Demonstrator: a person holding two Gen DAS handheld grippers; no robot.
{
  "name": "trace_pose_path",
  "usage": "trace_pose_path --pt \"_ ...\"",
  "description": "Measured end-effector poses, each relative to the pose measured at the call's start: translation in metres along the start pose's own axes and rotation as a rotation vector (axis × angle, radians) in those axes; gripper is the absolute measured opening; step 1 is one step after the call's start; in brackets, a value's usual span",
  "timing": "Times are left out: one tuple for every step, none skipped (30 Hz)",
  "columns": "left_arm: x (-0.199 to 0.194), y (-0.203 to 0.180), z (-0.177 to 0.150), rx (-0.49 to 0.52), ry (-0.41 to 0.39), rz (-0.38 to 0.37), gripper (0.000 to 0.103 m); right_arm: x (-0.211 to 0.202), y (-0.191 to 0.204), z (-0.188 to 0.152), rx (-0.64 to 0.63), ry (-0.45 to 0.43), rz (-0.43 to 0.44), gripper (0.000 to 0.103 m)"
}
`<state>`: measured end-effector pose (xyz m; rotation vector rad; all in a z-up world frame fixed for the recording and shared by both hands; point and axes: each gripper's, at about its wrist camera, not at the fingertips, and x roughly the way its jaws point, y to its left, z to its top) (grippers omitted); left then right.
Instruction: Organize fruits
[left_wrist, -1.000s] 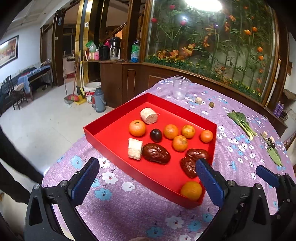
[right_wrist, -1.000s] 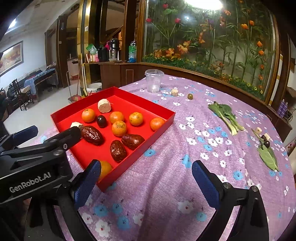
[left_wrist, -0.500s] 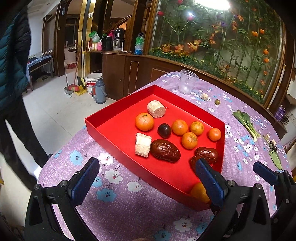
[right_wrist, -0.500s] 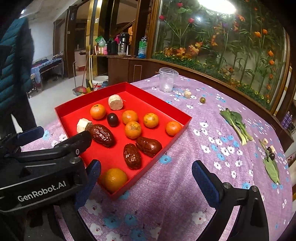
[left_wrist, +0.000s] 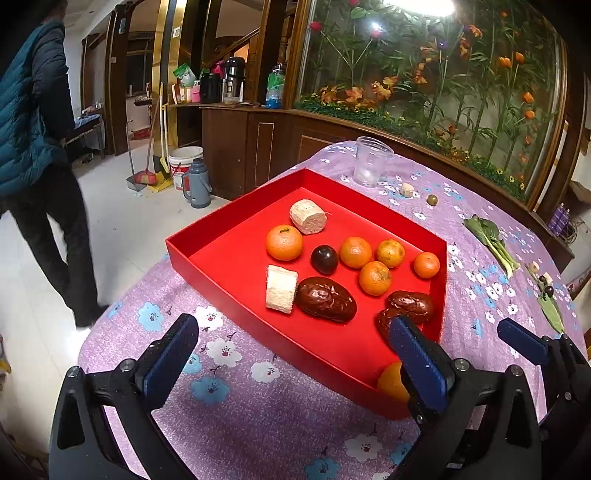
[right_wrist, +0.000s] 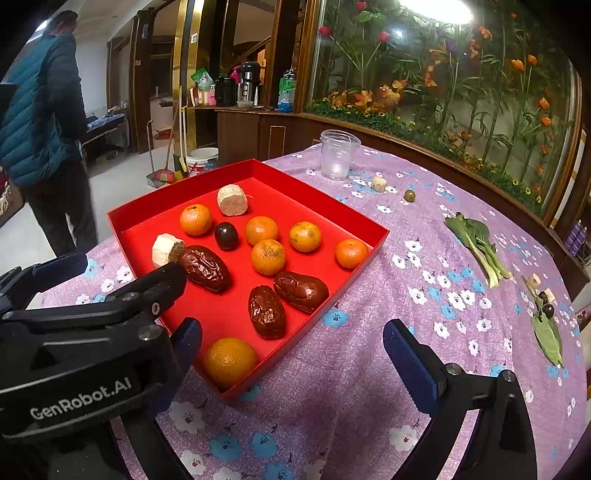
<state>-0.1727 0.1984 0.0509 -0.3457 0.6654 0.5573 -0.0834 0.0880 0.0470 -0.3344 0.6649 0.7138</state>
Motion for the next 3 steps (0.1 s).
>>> trace_pose_path --pt "-0.0010 -0.0013 0.0006 0.003 -0.002 0.002 0.103 -0.0004 -0.0004 0.0000 0.003 -0.001 0.002 0.101" --pt "-0.0025 -0.0025 0.0009 0.005 -0.003 0.002 0.103 -0.0014 -0.0012 -0.0001 0.005 -0.003 0.003 0.101" --pt "-0.0042 -0.0034 0.0014 0.007 -0.005 0.003 0.103 -0.0030 -0.0025 -0.0004 0.008 -0.007 0.003 0.101"
